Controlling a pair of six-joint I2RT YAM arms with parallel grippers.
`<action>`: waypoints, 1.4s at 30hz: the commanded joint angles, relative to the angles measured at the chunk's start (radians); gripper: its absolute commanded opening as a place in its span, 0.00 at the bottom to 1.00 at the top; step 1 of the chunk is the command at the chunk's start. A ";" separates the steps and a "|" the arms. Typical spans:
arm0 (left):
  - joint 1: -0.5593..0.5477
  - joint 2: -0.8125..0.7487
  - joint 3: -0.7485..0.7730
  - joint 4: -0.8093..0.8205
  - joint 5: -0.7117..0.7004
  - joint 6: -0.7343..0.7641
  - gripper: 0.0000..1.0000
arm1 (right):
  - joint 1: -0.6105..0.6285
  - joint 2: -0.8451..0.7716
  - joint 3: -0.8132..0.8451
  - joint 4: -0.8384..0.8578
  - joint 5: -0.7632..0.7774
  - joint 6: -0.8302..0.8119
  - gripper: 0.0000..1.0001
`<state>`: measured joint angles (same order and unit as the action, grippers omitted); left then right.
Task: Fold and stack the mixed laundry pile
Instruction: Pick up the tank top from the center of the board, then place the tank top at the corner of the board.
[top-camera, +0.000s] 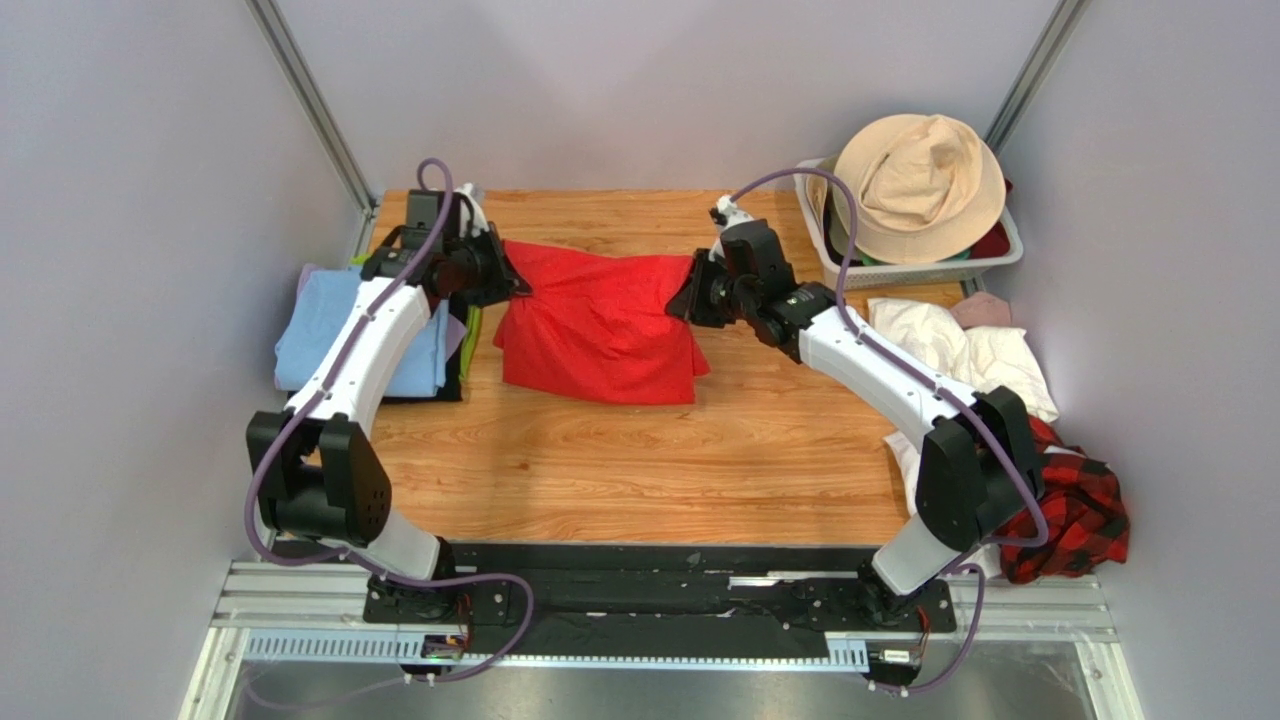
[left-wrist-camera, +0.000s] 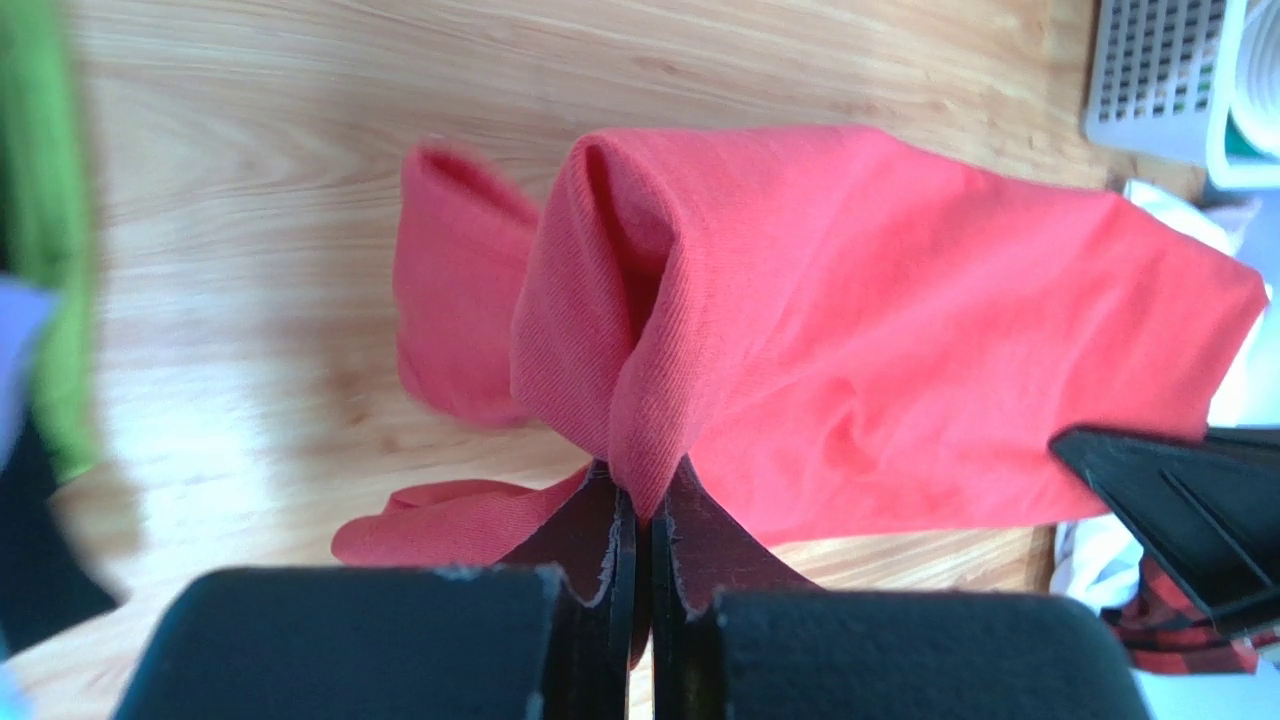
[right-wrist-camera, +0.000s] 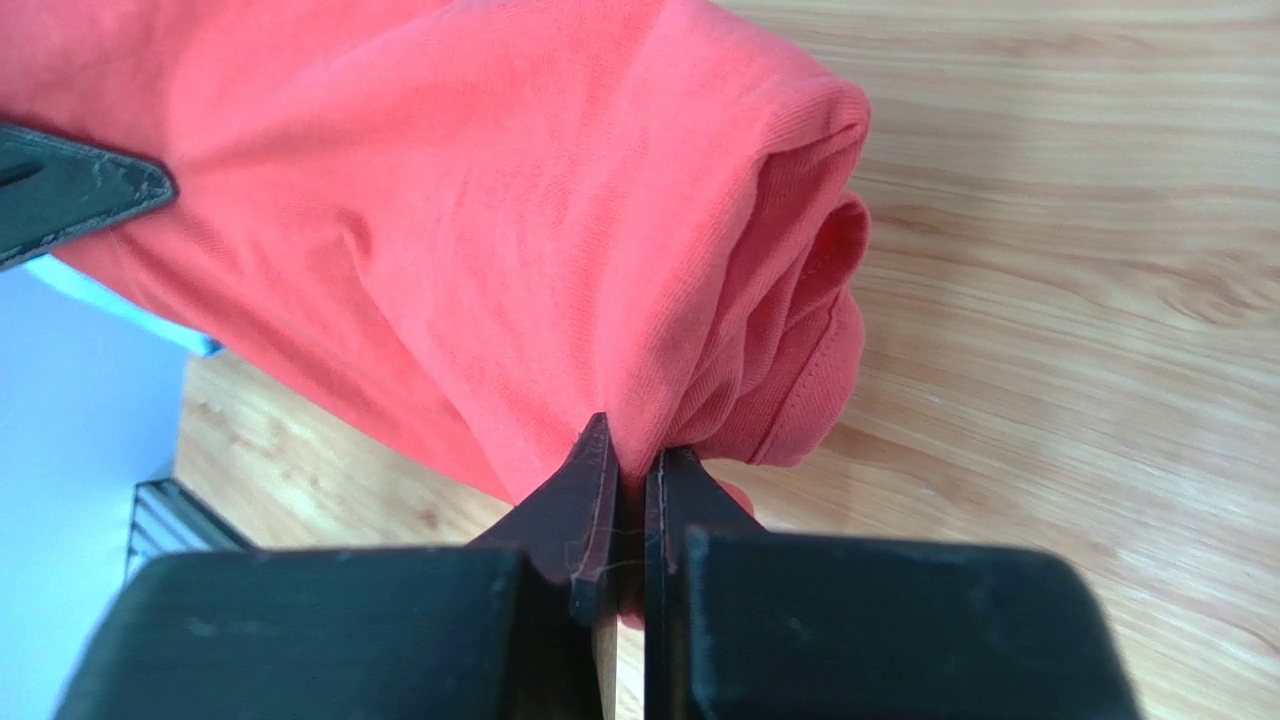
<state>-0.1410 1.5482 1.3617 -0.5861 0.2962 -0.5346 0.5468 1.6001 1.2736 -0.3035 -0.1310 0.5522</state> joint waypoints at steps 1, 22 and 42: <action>0.081 -0.123 0.106 -0.154 -0.044 0.057 0.00 | 0.067 -0.054 0.134 0.017 0.010 -0.014 0.00; 0.621 -0.244 0.303 -0.483 -0.272 0.258 0.00 | 0.508 0.490 0.816 0.135 0.114 0.028 0.00; 0.790 0.042 0.412 -0.333 -0.180 0.269 0.00 | 0.504 0.814 1.075 0.296 0.123 0.038 0.00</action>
<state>0.6174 1.5753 1.7065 -1.0016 0.0822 -0.2779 1.0607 2.3978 2.2810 -0.1226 -0.0334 0.5903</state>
